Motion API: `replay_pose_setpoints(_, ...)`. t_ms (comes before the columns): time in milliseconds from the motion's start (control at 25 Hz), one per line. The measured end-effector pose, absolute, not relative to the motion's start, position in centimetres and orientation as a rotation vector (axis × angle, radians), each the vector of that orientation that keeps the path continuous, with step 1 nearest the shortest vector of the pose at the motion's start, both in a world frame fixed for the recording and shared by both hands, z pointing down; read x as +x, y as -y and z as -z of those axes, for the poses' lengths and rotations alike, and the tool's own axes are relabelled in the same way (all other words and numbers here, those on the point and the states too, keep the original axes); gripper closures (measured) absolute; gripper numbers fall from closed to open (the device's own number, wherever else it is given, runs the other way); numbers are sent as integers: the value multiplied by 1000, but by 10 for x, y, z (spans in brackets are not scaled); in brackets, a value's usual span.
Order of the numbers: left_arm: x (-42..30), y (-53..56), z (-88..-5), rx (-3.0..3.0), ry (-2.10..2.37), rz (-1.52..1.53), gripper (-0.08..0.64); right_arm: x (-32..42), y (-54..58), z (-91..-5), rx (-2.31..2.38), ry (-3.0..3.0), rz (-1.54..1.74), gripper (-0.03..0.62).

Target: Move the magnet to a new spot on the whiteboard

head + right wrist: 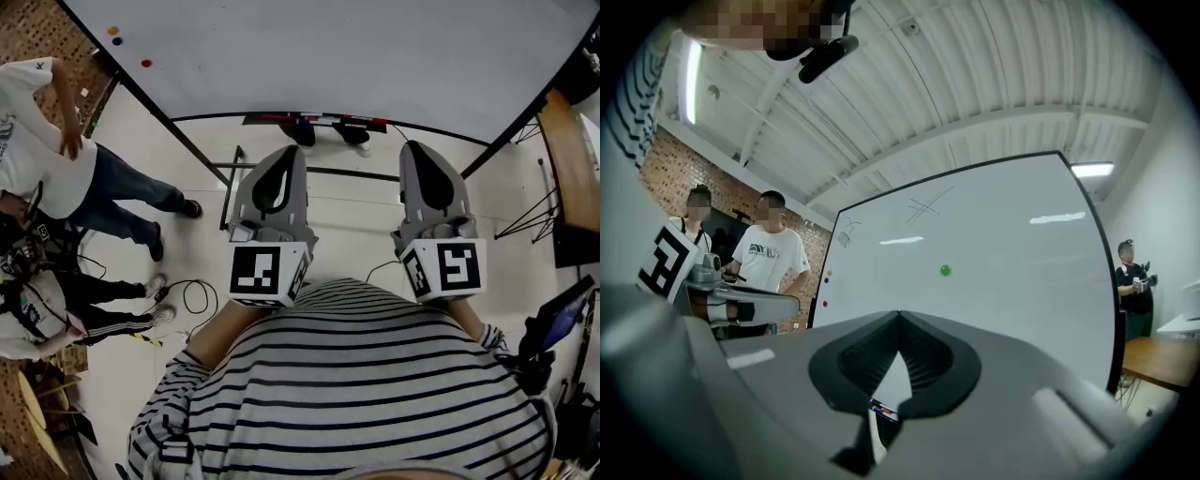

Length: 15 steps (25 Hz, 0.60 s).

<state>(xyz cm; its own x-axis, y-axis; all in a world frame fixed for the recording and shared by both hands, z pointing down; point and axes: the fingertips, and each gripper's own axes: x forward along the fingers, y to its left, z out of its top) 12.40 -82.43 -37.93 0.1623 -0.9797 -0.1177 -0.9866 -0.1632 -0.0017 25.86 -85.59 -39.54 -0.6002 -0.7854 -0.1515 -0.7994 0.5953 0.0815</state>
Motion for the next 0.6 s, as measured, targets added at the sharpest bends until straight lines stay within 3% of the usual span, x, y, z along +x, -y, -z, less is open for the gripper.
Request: replay_pose_setpoints(600,92,801,393,-2425,-1854,-156,543,218,827,399,-1489,-2715,-264,591)
